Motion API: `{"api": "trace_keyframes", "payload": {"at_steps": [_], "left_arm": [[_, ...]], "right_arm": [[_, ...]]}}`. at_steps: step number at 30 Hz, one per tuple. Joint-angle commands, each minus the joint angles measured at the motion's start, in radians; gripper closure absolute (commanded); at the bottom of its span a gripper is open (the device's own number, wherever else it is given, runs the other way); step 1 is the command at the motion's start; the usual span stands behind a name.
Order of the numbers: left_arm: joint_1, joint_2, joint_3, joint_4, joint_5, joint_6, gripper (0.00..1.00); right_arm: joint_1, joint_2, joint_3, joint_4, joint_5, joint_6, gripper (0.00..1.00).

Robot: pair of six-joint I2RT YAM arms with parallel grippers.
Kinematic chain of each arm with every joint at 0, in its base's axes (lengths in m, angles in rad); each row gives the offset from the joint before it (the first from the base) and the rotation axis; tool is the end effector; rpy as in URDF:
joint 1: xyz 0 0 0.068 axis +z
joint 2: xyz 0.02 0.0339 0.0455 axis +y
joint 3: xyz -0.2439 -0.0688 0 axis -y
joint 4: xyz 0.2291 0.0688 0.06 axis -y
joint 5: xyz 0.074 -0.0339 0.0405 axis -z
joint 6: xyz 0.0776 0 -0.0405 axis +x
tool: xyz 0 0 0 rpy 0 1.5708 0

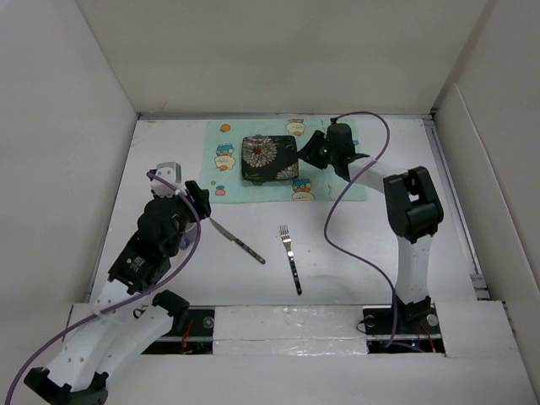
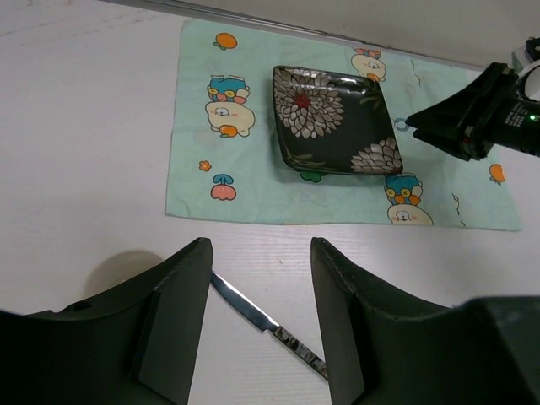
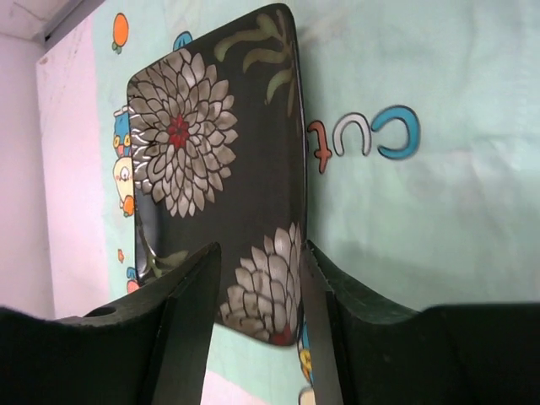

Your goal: Set the dinner table for one person

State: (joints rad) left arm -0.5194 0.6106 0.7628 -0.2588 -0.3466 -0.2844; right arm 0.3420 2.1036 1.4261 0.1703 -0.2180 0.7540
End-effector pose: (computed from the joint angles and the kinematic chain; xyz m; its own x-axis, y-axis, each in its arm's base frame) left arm 0.1725 -0.0683 0.3317 -0.1374 -0.2254 -0.9645 0.1407 0.9594 -0.2443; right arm 0.4569 0.1804 0.1540 -0.6796 0.4675 -0.5653 -0.0553 0.7358 0.6750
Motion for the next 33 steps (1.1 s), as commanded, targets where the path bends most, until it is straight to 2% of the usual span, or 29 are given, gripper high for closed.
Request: {"api": "trace_keyframes", "payload": {"at_steps": [1, 2, 3, 4, 5, 6, 7, 9, 12, 13, 14, 15, 17, 18, 19, 20, 22, 23, 24, 25, 26, 31, 33], "left_arm": [[0.005, -0.026, 0.004, 0.030, -0.044, -0.015, 0.53], [0.005, -0.040, 0.006, 0.027, -0.057, -0.019, 0.53], [0.005, -0.048, 0.006, 0.026, -0.080, -0.024, 0.54], [0.005, -0.060, 0.004, 0.030, -0.092, -0.027, 0.57], [0.005, -0.083, 0.001, 0.035, -0.116, -0.029, 0.59], [0.005, -0.095, -0.003, 0.038, -0.130, -0.033, 0.63], [0.005, -0.106, -0.003, 0.038, -0.144, -0.036, 0.79], [0.005, -0.141, -0.008, 0.036, -0.187, -0.047, 0.98], [0.005, -0.181, -0.016, 0.038, -0.254, -0.062, 1.00], [0.005, -0.186, -0.013, 0.027, -0.268, -0.071, 1.00], [0.005, -0.201, -0.011, 0.021, -0.281, -0.078, 1.00], [0.005, -0.207, -0.013, 0.020, -0.313, -0.090, 1.00], [0.005, -0.233, -0.014, 0.016, -0.339, -0.098, 0.86], [0.005, -0.242, -0.017, 0.016, -0.359, -0.107, 0.81], [0.005, -0.250, -0.019, 0.016, -0.361, -0.110, 0.71], [0.005, -0.267, -0.020, 0.019, -0.361, -0.110, 0.67], [0.005, -0.281, -0.028, 0.036, -0.358, -0.104, 0.60], [0.005, -0.285, -0.026, 0.036, -0.351, -0.104, 0.59], [0.005, -0.285, -0.025, 0.033, -0.347, -0.105, 0.59], [0.005, -0.284, -0.023, 0.036, -0.327, -0.105, 0.58], [0.005, -0.284, -0.022, 0.038, -0.327, -0.105, 0.57], [0.005, -0.305, -0.014, 0.029, -0.292, -0.113, 0.57], [0.005, -0.327, -0.023, 0.043, -0.282, -0.110, 0.56]], "right_arm": [[0.008, -0.128, -0.045, -0.041, 0.127, -0.090, 0.55], [0.017, -0.176, -0.080, -0.038, 0.129, -0.113, 0.67], [0.017, -0.200, -0.099, -0.035, 0.131, -0.131, 0.71], [0.053, -0.224, -0.116, -0.029, 0.126, -0.180, 0.80], [0.077, -0.249, -0.150, -0.023, 0.103, -0.215, 1.00], [0.104, -0.295, -0.170, -0.012, 0.080, -0.258, 1.00], [0.139, -0.313, -0.191, 0.026, 0.034, -0.339, 1.00], [0.271, -0.362, -0.239, 0.058, 0.008, -0.421, 1.00], [0.466, -0.381, -0.259, 0.077, 0.043, -0.518, 0.99], [0.510, -0.375, -0.256, 0.083, 0.064, -0.533, 0.92], [0.552, -0.364, -0.247, 0.078, 0.095, -0.541, 0.73], [0.630, -0.353, -0.234, 0.069, 0.117, -0.553, 0.62], [0.696, -0.312, -0.193, 0.057, 0.175, -0.562, 0.41], [0.745, -0.294, -0.175, 0.057, 0.199, -0.562, 0.37], [0.765, -0.274, -0.135, 0.048, 0.256, -0.542, 0.34], [0.781, -0.234, -0.113, 0.041, 0.267, -0.538, 0.29], [0.817, -0.197, -0.034, 0.003, 0.352, -0.509, 0.20], [0.827, -0.159, -0.007, -0.012, 0.370, -0.506, 0.12], [0.836, -0.140, 0.017, -0.023, 0.387, -0.505, 0.08], [0.871, -0.093, 0.084, -0.047, 0.460, -0.495, 0.01], [0.871, -0.093, 0.085, -0.054, 0.460, -0.495, 0.01], [0.928, 0.018, 0.217, -0.087, 0.660, -0.449, 0.00], [0.928, 0.088, 0.305, -0.152, 0.681, -0.412, 0.00]]}}
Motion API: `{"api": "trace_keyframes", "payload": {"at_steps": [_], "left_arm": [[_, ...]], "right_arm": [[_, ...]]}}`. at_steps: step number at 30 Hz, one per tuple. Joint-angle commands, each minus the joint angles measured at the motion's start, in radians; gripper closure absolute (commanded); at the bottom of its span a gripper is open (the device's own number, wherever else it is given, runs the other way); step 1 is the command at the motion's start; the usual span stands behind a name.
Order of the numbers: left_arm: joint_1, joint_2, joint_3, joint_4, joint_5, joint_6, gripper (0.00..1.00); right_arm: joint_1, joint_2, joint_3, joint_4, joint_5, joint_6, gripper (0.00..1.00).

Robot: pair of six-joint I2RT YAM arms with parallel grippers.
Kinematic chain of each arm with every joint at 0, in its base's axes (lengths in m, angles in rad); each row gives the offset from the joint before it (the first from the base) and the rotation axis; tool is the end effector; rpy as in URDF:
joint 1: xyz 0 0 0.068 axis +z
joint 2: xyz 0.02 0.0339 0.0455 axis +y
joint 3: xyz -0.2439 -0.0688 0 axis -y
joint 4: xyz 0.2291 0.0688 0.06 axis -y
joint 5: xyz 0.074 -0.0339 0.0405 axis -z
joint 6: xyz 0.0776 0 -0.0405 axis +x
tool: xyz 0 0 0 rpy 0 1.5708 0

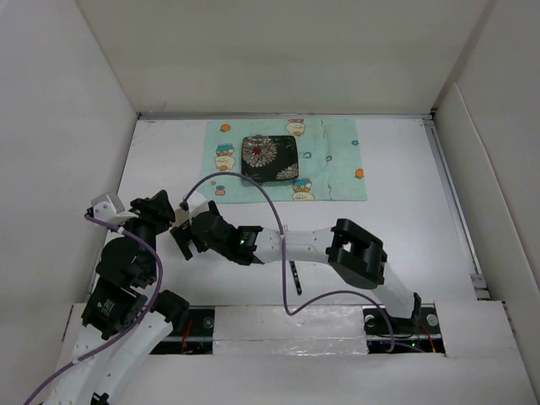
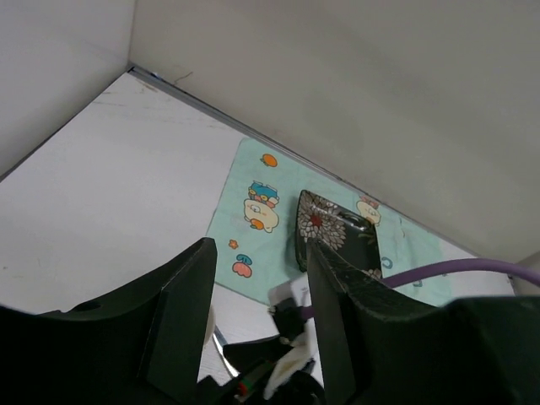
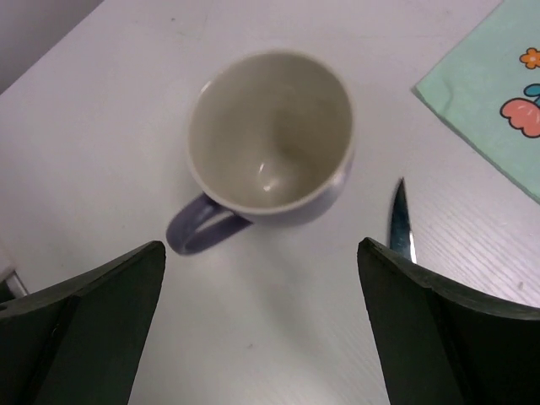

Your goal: Set the dinner table for one person

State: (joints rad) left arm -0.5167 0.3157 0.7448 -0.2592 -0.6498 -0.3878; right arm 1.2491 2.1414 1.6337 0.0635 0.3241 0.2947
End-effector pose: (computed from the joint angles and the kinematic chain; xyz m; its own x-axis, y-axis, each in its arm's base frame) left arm 0.1148 -0.0112 0.3621 0.1834 -0.4505 -0.8737 -0.0602 0.8820 -0.4674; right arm 0.1861 0.4802 0.1964 -0.3648 -0.2238 -0.9038 -0.7341 0.6662 0.1313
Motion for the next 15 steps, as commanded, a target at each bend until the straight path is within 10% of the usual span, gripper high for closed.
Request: {"api": "trace_keyframes", "payload": {"at_steps": [1, 15], "left_arm": [[0.003, -0.046, -0.007, 0.043, 0.032, -0.005, 0.56], [0.003, -0.061, -0.007, 0.044, 0.098, 0.009, 0.56]], "right_arm": [[0.033, 0.066, 0.126, -0.059, 0.132, 0.053, 0.00], [0.078, 0.172, 0.221, -0.106, 0.366, 0.121, 0.07]]}}
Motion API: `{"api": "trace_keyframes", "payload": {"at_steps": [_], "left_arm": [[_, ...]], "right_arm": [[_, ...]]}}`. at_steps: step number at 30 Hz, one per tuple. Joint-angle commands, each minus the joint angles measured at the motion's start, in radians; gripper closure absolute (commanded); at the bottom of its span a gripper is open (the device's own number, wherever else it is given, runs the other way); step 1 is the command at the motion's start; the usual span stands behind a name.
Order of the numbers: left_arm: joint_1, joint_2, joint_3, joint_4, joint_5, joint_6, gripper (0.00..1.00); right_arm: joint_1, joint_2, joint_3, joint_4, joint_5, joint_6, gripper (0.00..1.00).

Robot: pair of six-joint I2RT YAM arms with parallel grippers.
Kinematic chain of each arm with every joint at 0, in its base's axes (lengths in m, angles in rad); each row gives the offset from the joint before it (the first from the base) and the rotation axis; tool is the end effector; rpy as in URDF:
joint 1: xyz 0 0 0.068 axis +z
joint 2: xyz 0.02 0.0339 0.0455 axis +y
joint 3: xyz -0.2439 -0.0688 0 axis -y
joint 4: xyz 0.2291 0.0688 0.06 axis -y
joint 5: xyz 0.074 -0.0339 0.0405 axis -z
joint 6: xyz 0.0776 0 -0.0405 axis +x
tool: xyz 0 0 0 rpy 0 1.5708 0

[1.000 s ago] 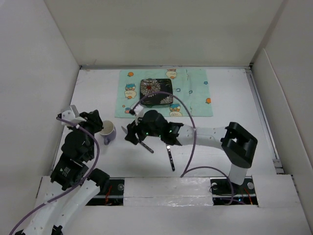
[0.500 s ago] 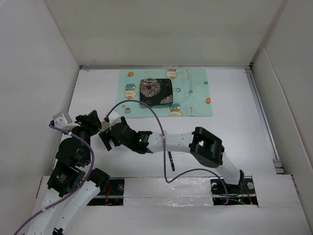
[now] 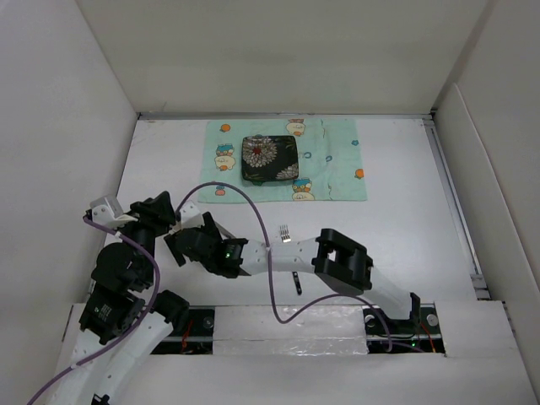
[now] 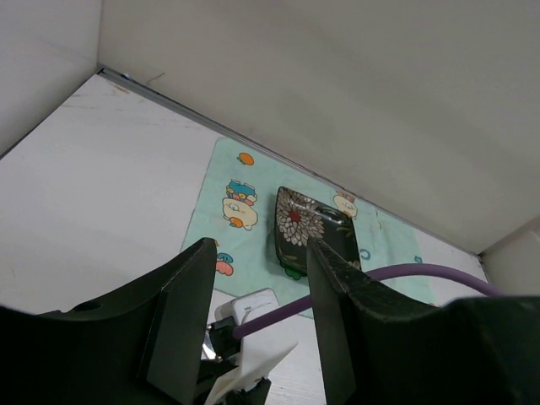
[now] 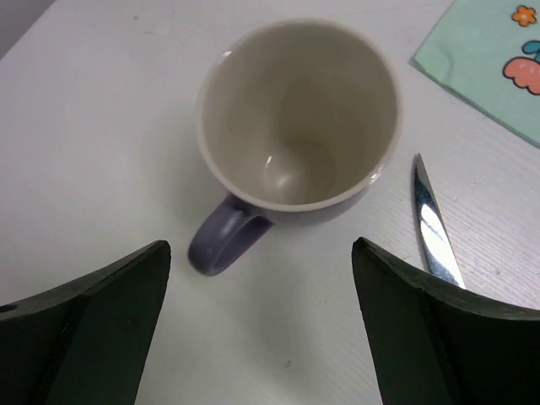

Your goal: Set the dinner table for one person

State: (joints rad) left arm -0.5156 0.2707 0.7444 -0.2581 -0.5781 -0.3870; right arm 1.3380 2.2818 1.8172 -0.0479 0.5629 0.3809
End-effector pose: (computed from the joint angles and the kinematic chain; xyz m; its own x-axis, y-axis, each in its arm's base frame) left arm 0.1055 -0.0111 0.3664 0.1918 -0.4720 -0.8605 0.0226 0.8787 -0.4769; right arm 0.1632 0.5086 0.1808 -0.3711 -0.2022 -0.9063 -0.6223 0.7786 0.0811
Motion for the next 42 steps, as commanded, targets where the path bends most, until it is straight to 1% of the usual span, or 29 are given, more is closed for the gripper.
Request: {"api": "trace_keyframes", "payload": {"at_steps": [1, 6, 7, 9, 10, 11, 16, 17, 19, 21, 23, 24, 25, 27, 28, 29, 30, 33, 35, 38, 39, 41, 42], "left_arm": [[0.002, -0.018, -0.007, 0.045, 0.035, 0.008, 0.56], [0.002, -0.016, -0.005, 0.049, 0.038, 0.013, 0.56], [0.002, -0.018, -0.005, 0.049, 0.043, 0.013, 0.56], [0.002, -0.018, -0.005, 0.052, 0.049, 0.014, 0.56], [0.002, -0.018, -0.007, 0.054, 0.050, 0.016, 0.56], [0.002, -0.016, -0.008, 0.057, 0.050, 0.019, 0.56], [0.002, -0.004, -0.007, 0.054, 0.052, 0.020, 0.56], [0.002, -0.002, -0.007, 0.053, 0.052, 0.020, 0.56], [0.002, 0.001, -0.007, 0.051, 0.052, 0.022, 0.56], [0.002, 0.004, -0.008, 0.057, 0.050, 0.022, 0.56], [0.002, 0.013, -0.005, 0.051, 0.055, 0.022, 0.56], [0.002, 0.013, -0.005, 0.051, 0.055, 0.022, 0.56], [0.002, 0.015, -0.005, 0.052, 0.055, 0.023, 0.56], [0.002, 0.015, -0.005, 0.053, 0.050, 0.023, 0.56], [0.002, 0.015, -0.005, 0.051, 0.050, 0.023, 0.56], [0.002, 0.016, -0.004, 0.048, 0.050, 0.022, 0.56], [0.002, 0.013, -0.005, 0.051, 0.050, 0.023, 0.56], [0.002, 0.016, -0.007, 0.048, 0.043, 0.025, 0.56], [0.002, 0.019, -0.005, 0.045, 0.043, 0.023, 0.56], [0.002, 0.028, -0.007, 0.046, 0.037, 0.027, 0.56], [0.002, 0.039, -0.005, 0.040, 0.037, 0.023, 0.56], [0.002, 0.044, -0.002, 0.036, 0.040, 0.022, 0.57], [0.002, 0.045, -0.004, 0.040, 0.037, 0.022, 0.57]], "right_arm": [[-0.022, 0.036, 0.037, -0.004, 0.129, 0.045, 0.08], [-0.033, 0.005, -0.021, -0.026, 0.149, 0.076, 0.17], [-0.042, -0.005, -0.036, -0.023, 0.146, 0.078, 0.24], [-0.042, -0.027, -0.082, 0.012, 0.120, 0.078, 0.27], [-0.042, -0.025, -0.084, 0.013, 0.108, 0.078, 0.38], [-0.051, -0.024, -0.079, 0.010, 0.098, 0.078, 0.41], [-0.051, 0.011, -0.032, 0.033, 0.072, 0.036, 0.41], [-0.051, 0.015, -0.032, 0.075, 0.065, 0.026, 0.41], [-0.060, 0.024, -0.022, 0.106, 0.052, -0.010, 0.41], [-0.060, 0.030, -0.001, 0.094, 0.055, -0.025, 0.41], [-0.069, 0.022, -0.004, 0.112, 0.014, -0.042, 0.45], [-0.069, 0.022, -0.004, 0.112, 0.006, -0.042, 0.45], [-0.069, 0.022, -0.004, 0.112, 0.005, -0.042, 0.57], [-0.069, 0.018, -0.010, 0.109, -0.024, -0.042, 0.68], [-0.069, 0.015, -0.013, 0.112, -0.035, -0.042, 0.80], [-0.069, 0.012, -0.016, 0.114, -0.040, -0.042, 0.87], [-0.069, 0.002, -0.019, 0.115, -0.044, -0.046, 1.00], [-0.069, -0.059, -0.056, 0.157, -0.057, -0.078, 1.00], [-0.069, -0.105, -0.079, 0.218, -0.069, -0.108, 1.00], [-0.115, -0.211, -0.107, 0.247, -0.104, -0.131, 1.00], [-0.153, -0.240, -0.140, 0.259, -0.136, -0.131, 1.00], [-0.204, -0.329, -0.183, 0.293, -0.150, -0.131, 1.00], [-0.262, -0.353, -0.202, 0.293, -0.150, -0.131, 1.00]]}}
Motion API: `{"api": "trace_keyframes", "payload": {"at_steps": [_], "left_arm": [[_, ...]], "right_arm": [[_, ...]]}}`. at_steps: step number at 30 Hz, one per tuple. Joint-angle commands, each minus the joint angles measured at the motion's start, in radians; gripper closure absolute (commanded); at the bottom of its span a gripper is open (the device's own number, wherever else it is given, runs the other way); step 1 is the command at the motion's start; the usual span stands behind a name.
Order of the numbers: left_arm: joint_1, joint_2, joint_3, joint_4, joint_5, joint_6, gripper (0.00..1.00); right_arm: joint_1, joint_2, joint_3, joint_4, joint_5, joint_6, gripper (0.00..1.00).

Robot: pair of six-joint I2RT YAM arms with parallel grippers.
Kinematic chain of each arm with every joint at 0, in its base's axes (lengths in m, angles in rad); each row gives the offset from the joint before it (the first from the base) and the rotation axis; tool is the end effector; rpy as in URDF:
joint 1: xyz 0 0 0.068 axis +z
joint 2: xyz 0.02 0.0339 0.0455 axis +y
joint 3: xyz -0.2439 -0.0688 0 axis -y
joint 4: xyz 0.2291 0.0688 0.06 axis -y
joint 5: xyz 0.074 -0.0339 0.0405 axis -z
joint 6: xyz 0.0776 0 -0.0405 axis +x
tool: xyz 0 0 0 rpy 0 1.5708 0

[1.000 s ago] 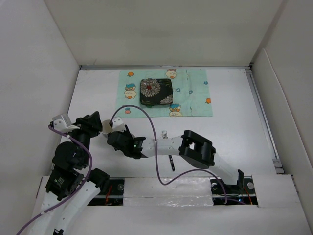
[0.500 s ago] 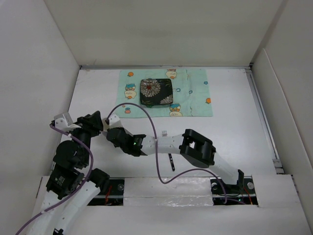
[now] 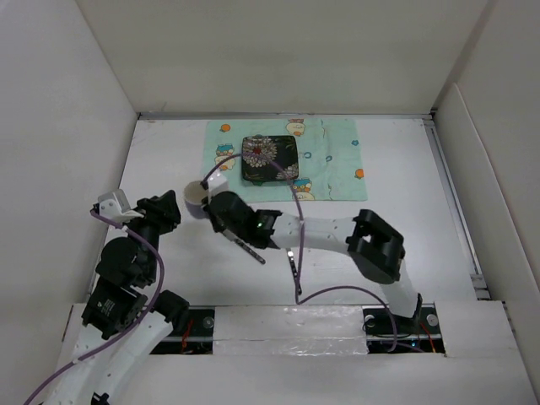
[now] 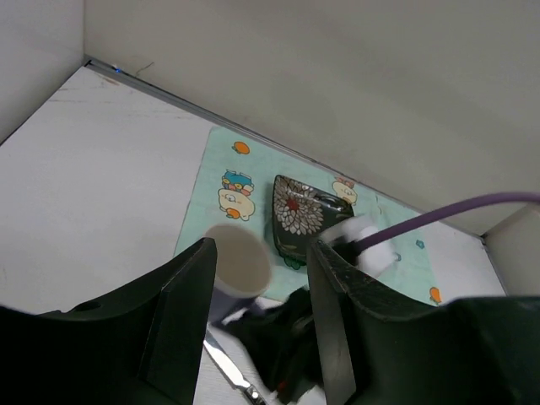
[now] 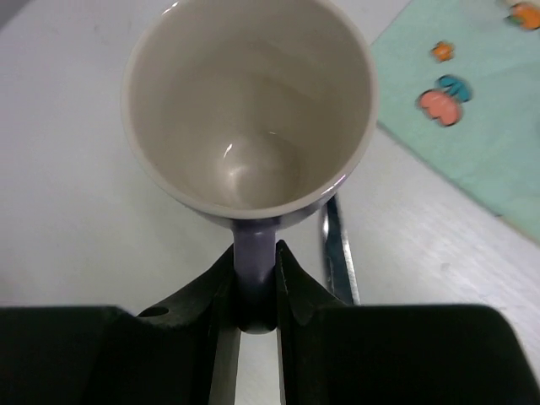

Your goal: Set the dinner table for one person

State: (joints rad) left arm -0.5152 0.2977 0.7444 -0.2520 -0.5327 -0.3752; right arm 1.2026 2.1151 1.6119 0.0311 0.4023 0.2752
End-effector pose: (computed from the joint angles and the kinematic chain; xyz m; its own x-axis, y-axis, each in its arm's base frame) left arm 0.1114 -0.0178 0.3654 0.1600 -0.4534 -0.8768 0.0532 0.8910 -0.4510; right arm 0.2103 0.4606 0.1981 -0.3567 -0.2299 -0.9055 -0.6609 0.7471 0.0707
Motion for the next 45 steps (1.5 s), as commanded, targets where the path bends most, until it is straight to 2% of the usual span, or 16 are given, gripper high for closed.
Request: {"api": "trace_keyframes", "payload": {"at_steps": [1, 3, 4, 6, 7, 9, 14, 18, 25, 27, 30, 35, 38, 40, 45], "left_arm": [[0.001, 0.020, -0.007, 0.036, -0.009, 0.015, 0.57], [0.001, 0.026, -0.004, 0.036, -0.006, 0.016, 0.57], [0.001, 0.026, -0.004, 0.034, -0.003, 0.016, 0.57], [0.001, 0.029, -0.008, 0.045, -0.003, 0.022, 0.57], [0.001, 0.032, -0.007, 0.045, 0.000, 0.024, 0.57], [0.001, 0.044, -0.005, 0.043, 0.000, 0.025, 0.57], [0.001, 0.061, -0.005, 0.040, -0.007, 0.030, 0.57], [0.001, 0.063, -0.010, 0.049, -0.019, 0.036, 0.57], [0.001, 0.070, -0.013, 0.063, -0.013, 0.045, 0.57], [0.001, 0.072, -0.014, 0.068, -0.013, 0.048, 0.57], [0.001, 0.080, -0.013, 0.063, -0.019, 0.048, 0.57], [0.001, 0.090, -0.013, 0.065, -0.020, 0.048, 0.57], [0.001, 0.095, -0.013, 0.068, -0.016, 0.048, 0.57], [0.001, 0.103, -0.011, 0.066, -0.015, 0.048, 0.57], [0.001, 0.104, -0.011, 0.065, -0.013, 0.048, 0.57]], "right_arm": [[-0.159, -0.232, -0.038, 0.214, 0.015, -0.025, 1.00], [-0.227, -0.270, -0.088, 0.234, 0.039, -0.030, 1.00], [-0.309, -0.286, -0.107, 0.234, 0.035, -0.027, 1.00], [-0.397, -0.316, -0.153, 0.242, 0.050, -0.025, 1.00], [-0.487, -0.319, -0.164, 0.240, 0.046, -0.022, 1.00], [-0.572, -0.310, -0.164, 0.239, 0.044, -0.021, 1.00], [-0.802, -0.204, -0.061, 0.181, 0.007, -0.031, 1.00], [-0.891, -0.077, 0.083, 0.109, -0.013, -0.062, 1.00], [-0.953, 0.124, 0.307, 0.035, -0.028, -0.099, 1.00], [-0.965, 0.196, 0.414, -0.014, -0.037, -0.103, 1.00], [-0.974, 0.227, 0.460, -0.025, -0.036, -0.103, 1.00], [-0.983, 0.241, 0.457, -0.026, -0.026, -0.100, 1.00], [-0.983, 0.224, 0.407, -0.011, 0.006, -0.078, 1.00], [-0.994, 0.198, 0.361, 0.007, -0.025, -0.059, 1.00], [-0.994, 0.201, 0.371, -0.019, -0.013, -0.036, 1.00]]}}
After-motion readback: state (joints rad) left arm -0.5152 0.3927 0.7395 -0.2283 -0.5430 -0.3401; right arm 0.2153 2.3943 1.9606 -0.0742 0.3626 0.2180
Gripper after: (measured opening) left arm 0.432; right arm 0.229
